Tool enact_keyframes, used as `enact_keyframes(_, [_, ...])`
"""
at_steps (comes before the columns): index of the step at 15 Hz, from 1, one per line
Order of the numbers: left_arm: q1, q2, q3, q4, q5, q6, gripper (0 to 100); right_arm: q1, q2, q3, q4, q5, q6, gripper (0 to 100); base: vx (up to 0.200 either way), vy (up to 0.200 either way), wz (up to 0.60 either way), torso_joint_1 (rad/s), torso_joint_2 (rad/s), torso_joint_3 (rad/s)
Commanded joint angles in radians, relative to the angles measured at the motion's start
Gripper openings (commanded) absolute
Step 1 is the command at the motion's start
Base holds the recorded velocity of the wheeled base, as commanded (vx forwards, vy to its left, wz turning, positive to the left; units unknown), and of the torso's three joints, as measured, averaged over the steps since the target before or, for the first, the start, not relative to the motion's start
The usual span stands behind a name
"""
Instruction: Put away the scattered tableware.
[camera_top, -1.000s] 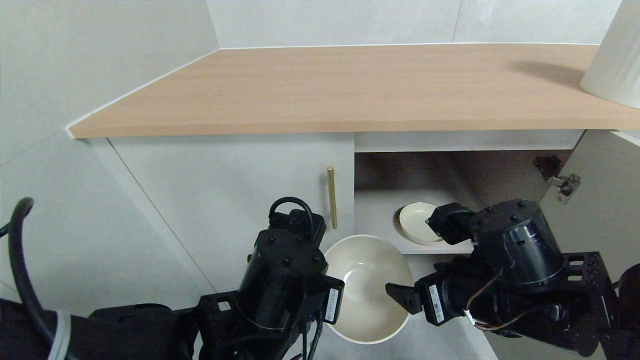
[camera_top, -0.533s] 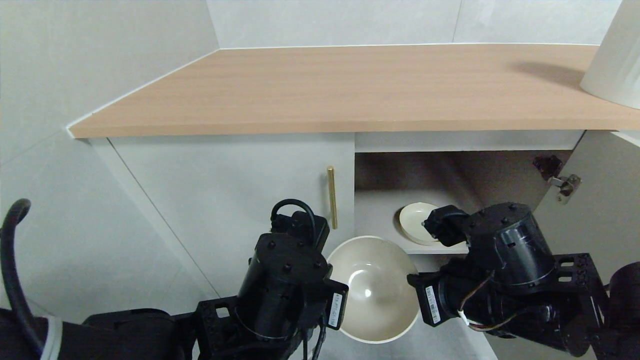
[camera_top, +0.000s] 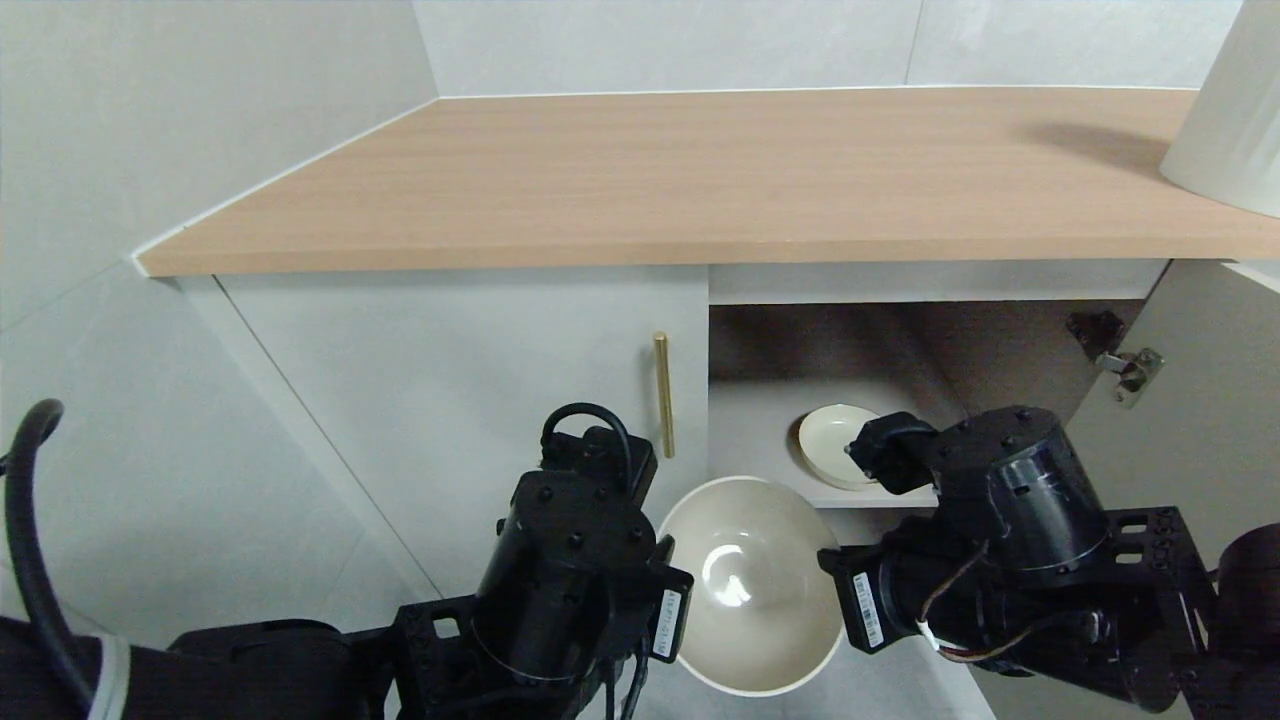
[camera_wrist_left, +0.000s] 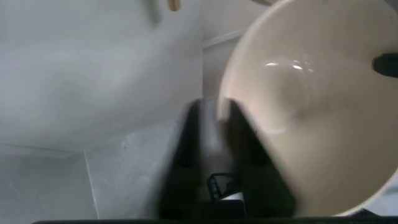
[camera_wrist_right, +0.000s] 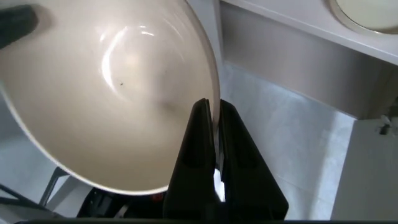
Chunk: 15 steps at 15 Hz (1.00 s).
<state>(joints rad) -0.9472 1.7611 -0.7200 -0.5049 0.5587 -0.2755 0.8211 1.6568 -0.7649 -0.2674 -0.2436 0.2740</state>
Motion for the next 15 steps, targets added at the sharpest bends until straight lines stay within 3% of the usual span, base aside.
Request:
enact_keyframes(1, [-0.001,-0.002,0.001,-0.003,-0.002,-0.001,100,0.001,0.001,-0.001,-0.003,0.001,0.001,0,0.000,0.000,0.00,0.000,0.00,0.000])
enact_keyframes(5, [0.001,-0.015,0.001,-0.009,0.001,-0.002,100,-0.036,0.037,-0.005,-0.006,-0.042,0.002,0,0.000,0.000,0.00,0.000,0.00,0.000])
enact_keyframes(8, [0.004,-0.031,0.001,-0.009,0.001,-0.001,100,-0.158,0.133,-0.001,-0.150,-0.123,0.063,0,0.000,0.000,0.00,0.000,0.00,0.000])
enact_keyframes(11, [0.004,-0.037,0.001,-0.007,0.001,-0.001,100,-0.255,0.187,-0.037,-0.184,-0.186,0.091,0,0.000,0.000,0.00,0.000,0.00,0.000])
enact_keyframes(15, [0.004,-0.043,0.001,-0.007,0.003,-0.001,100,-0.344,0.278,-0.145,-0.180,-0.195,0.200,0,0.000,0.000,0.00,0.000,0.00,0.000])
